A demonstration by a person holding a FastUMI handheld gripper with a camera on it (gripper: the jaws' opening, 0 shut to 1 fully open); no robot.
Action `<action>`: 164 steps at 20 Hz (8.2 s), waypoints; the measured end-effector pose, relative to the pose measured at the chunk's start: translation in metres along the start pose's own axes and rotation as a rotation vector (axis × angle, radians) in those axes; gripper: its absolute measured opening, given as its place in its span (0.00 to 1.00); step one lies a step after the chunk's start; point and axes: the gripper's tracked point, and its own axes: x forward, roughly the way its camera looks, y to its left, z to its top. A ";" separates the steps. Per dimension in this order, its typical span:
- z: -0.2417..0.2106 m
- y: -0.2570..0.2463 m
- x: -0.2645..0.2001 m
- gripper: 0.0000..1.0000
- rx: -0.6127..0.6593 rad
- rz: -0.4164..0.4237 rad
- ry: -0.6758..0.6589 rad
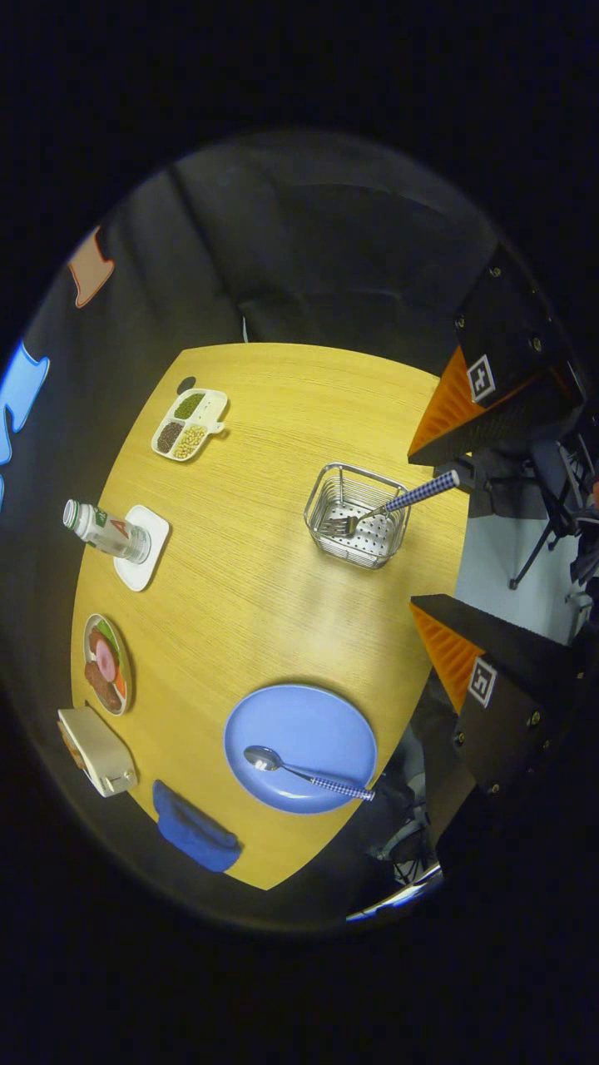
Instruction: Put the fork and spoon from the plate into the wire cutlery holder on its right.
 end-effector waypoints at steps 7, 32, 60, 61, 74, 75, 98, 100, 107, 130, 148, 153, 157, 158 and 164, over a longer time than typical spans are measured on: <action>0.009 0.033 -0.030 0.95 -0.015 0.005 -0.136; 0.013 0.209 -0.002 0.95 0.119 0.205 -0.156; 0.007 0.276 0.084 0.59 0.123 0.288 0.076; 0.005 0.278 0.086 0.58 0.115 0.292 0.094; 0.012 0.273 0.083 0.09 -0.017 0.341 0.074; 0.013 0.270 0.081 0.09 -0.022 0.339 0.064; -0.026 0.127 0.009 0.09 0.062 0.187 0.093; -0.032 0.107 0.001 0.09 0.084 0.177 0.106; -0.053 0.036 -0.022 0.09 0.118 0.095 0.163; -0.068 -0.022 0.038 0.09 0.105 0.074 0.490; -0.040 -0.029 0.068 0.13 0.048 0.079 0.494; -0.036 -0.023 0.060 0.36 0.077 0.115 0.427; -0.037 -0.024 0.058 0.96 0.084 0.112 0.369; -0.035 -0.024 0.053 0.96 0.093 0.107 0.358; -0.021 -0.026 0.026 0.97 0.112 0.054 0.241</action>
